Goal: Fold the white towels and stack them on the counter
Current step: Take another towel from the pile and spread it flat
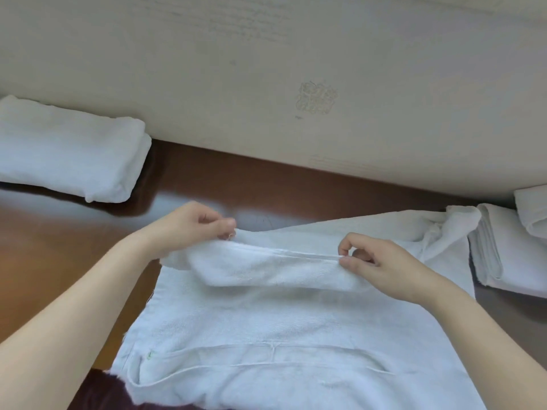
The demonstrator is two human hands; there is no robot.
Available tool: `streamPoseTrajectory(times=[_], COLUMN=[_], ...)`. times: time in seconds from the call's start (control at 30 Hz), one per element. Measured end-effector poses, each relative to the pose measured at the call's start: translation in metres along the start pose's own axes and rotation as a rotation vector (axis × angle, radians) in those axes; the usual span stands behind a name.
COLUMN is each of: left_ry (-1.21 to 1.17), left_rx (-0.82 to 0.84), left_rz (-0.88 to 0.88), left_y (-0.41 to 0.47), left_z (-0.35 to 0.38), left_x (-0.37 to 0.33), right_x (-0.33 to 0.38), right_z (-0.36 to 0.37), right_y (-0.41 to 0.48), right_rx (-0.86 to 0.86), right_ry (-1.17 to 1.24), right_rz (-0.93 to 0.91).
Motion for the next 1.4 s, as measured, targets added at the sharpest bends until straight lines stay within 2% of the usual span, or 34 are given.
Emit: streamPoseTrajectory(times=[0.07, 0.1, 0.2, 0.4, 0.53, 0.63, 0.73, 0.8, 0.87, 0.97, 1.03, 1.07, 1.2, 1.4], left_ry=[0.249, 0.320, 0.327, 0.297, 0.183, -0.056, -0.241, -0.393, -0.473, -0.215, -0.042, -0.019, -0.140, -0.235], left_rx=[-0.164, -0.181, -0.050, 0.144, 0.293, 0.409, 0.572, 0.616, 0.543, 0.481, 0.460, 0.393, 0.075, -0.149], left_rz=[0.037, 0.078, 0.146, 0.077, 0.104, 0.076, -0.046, -0.168, -0.310, -0.406, -0.325, -0.253, 0.043, 0.250], left_y=[0.025, 0.037, 0.067, 0.103, 0.101, 0.098, 0.088, 0.088, 0.094, 0.090, 0.091, 0.096, 0.109, 0.109], left_z=[-0.005, 0.001, 0.037, 0.101, 0.131, 0.144, 0.158, 0.163, 0.163, 0.158, 0.152, 0.143, 0.098, 0.048], left_x=[-0.010, -0.017, -0.034, -0.051, -0.075, -0.087, -0.090, -0.085, -0.074, -0.063, -0.070, -0.075, -0.093, -0.091], right_x=[0.002, 0.004, 0.012, 0.032, 0.035, 0.032, 0.031, 0.030, 0.029, 0.028, 0.028, 0.028, 0.027, 0.025], right_z=[-0.003, -0.003, 0.002, 0.023, 0.021, 0.013, 0.007, 0.004, 0.001, -0.001, -0.001, -0.002, -0.003, -0.008], right_y=[-0.002, -0.002, -0.003, -0.016, -0.031, -0.040, -0.047, -0.051, -0.053, -0.055, -0.055, -0.055, -0.052, -0.044], right_rx=[-0.025, -0.033, -0.033, 0.045, 0.032, 0.006, 0.007, 0.012, 0.011, 0.011, 0.009, 0.008, 0.000, -0.019], right_ry=[-0.038, -0.050, -0.102, -0.112, -0.057, -0.008, 0.015, 0.024, 0.022, 0.020, 0.014, 0.010, 0.003, -0.004], right_rz=[0.015, 0.022, 0.035, 0.016, 0.026, 0.045, 0.046, 0.042, 0.035, 0.029, 0.022, 0.020, 0.011, 0.002])
Point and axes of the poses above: each hand's wrist, its own y-axis towards the middle knuckle, its own z-axis out of the palm, x = y × z, the point moved 10 cm from there along y, towards the middle knuckle, and after that the axes turned 3 degrees about x, right-handed, at the moved point
